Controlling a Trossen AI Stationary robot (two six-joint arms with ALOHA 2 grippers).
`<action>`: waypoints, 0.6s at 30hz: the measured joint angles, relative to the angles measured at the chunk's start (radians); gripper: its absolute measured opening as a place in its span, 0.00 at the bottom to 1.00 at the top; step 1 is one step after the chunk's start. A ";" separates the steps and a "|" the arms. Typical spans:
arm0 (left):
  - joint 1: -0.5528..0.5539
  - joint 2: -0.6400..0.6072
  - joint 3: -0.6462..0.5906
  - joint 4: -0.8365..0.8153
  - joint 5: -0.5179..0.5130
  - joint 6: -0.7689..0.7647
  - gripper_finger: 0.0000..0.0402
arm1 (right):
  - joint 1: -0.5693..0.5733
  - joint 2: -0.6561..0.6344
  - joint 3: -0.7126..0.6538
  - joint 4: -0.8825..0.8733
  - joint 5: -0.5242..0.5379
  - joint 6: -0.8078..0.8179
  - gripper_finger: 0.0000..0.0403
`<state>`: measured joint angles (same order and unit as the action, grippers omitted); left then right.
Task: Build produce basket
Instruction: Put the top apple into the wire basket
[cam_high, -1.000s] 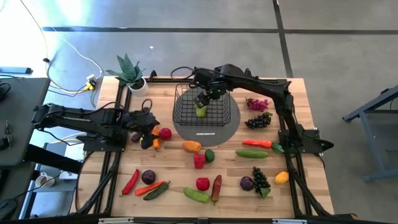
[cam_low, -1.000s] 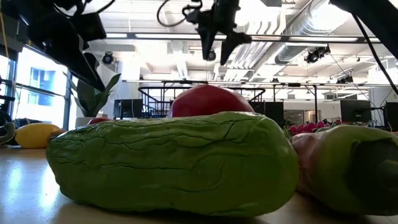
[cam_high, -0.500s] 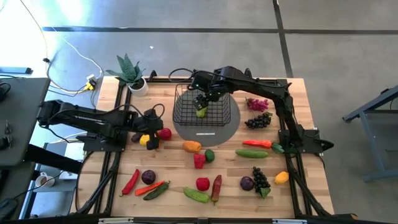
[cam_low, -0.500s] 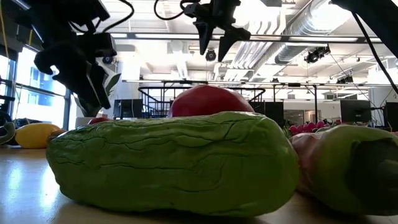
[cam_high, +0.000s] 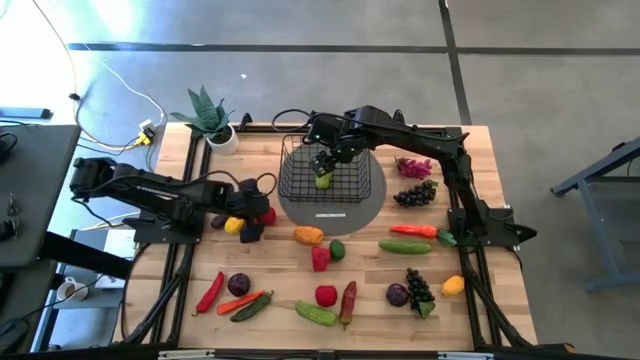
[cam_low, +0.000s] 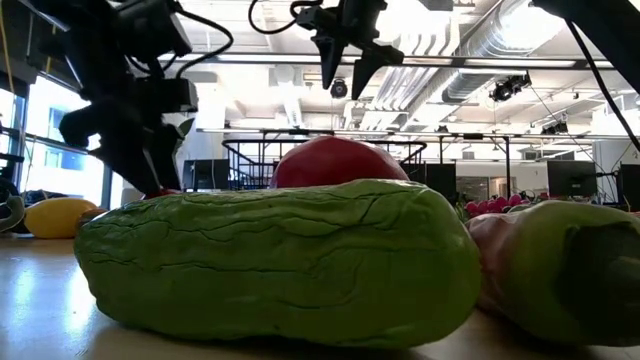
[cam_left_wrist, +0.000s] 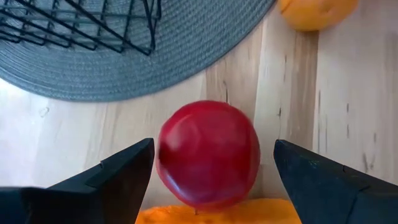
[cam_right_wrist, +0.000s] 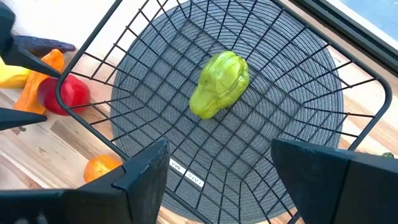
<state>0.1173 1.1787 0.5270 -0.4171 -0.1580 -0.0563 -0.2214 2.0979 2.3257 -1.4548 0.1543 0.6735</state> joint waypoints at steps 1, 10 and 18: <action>0.000 0.013 0.000 0.010 0.000 0.000 0.80 | 0.000 0.000 0.000 0.000 -0.001 0.000 0.65; 0.000 0.116 0.000 0.034 0.001 -0.019 0.80 | 0.000 0.000 0.000 -0.001 -0.001 -0.002 0.65; 0.000 0.159 0.000 0.053 -0.011 -0.022 0.75 | 0.000 0.000 0.000 -0.001 -0.001 -0.006 0.65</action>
<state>0.1173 1.3376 0.5270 -0.3637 -0.1690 -0.0779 -0.2214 2.0979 2.3253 -1.4559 0.1535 0.6673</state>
